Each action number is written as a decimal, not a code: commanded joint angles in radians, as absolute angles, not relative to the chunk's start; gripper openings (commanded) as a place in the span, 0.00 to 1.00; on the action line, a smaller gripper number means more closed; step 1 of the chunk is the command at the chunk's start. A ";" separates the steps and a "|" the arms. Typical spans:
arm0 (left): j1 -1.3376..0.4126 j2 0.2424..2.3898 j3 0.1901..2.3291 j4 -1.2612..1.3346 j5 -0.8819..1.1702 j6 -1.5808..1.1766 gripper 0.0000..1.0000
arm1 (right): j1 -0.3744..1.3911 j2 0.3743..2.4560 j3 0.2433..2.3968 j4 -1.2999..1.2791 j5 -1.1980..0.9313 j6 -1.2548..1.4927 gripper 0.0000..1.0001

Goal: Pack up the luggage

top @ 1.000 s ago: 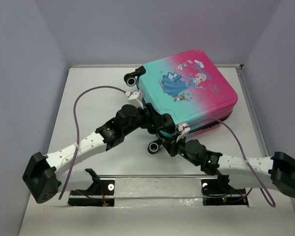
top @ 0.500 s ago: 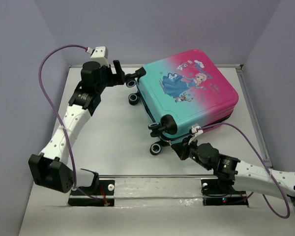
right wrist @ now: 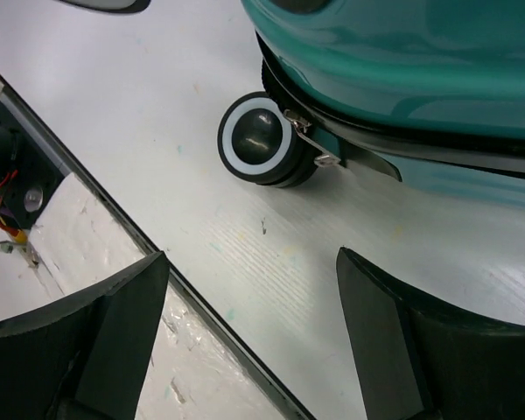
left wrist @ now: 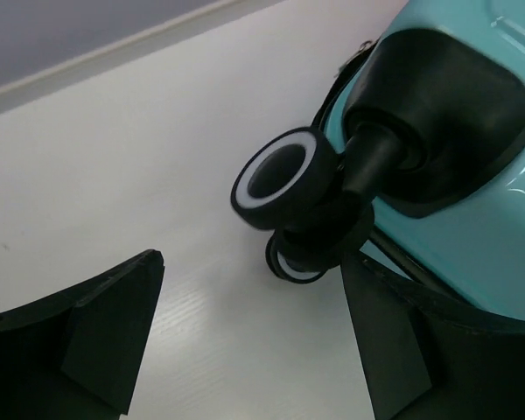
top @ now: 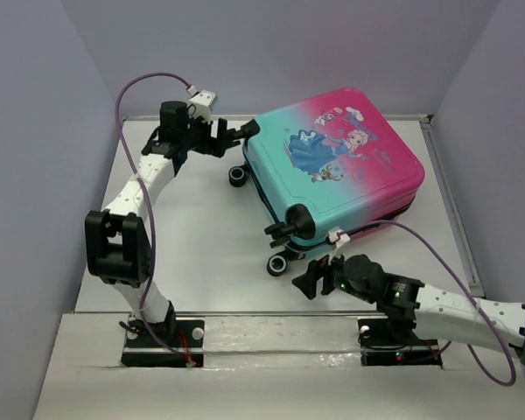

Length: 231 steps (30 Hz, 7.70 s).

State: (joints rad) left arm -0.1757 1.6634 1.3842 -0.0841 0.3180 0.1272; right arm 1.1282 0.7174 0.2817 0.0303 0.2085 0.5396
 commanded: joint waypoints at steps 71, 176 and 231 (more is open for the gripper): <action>-0.437 0.870 1.083 -0.225 -0.038 -0.299 0.84 | 0.545 1.104 0.330 0.660 -0.100 0.348 0.49; -0.778 0.962 1.142 -0.171 -0.250 -0.359 0.99 | 0.822 1.678 0.218 1.546 0.304 0.538 0.07; -0.412 1.051 0.905 -0.065 0.202 -0.423 0.06 | 0.801 1.306 0.317 1.062 0.230 0.419 0.07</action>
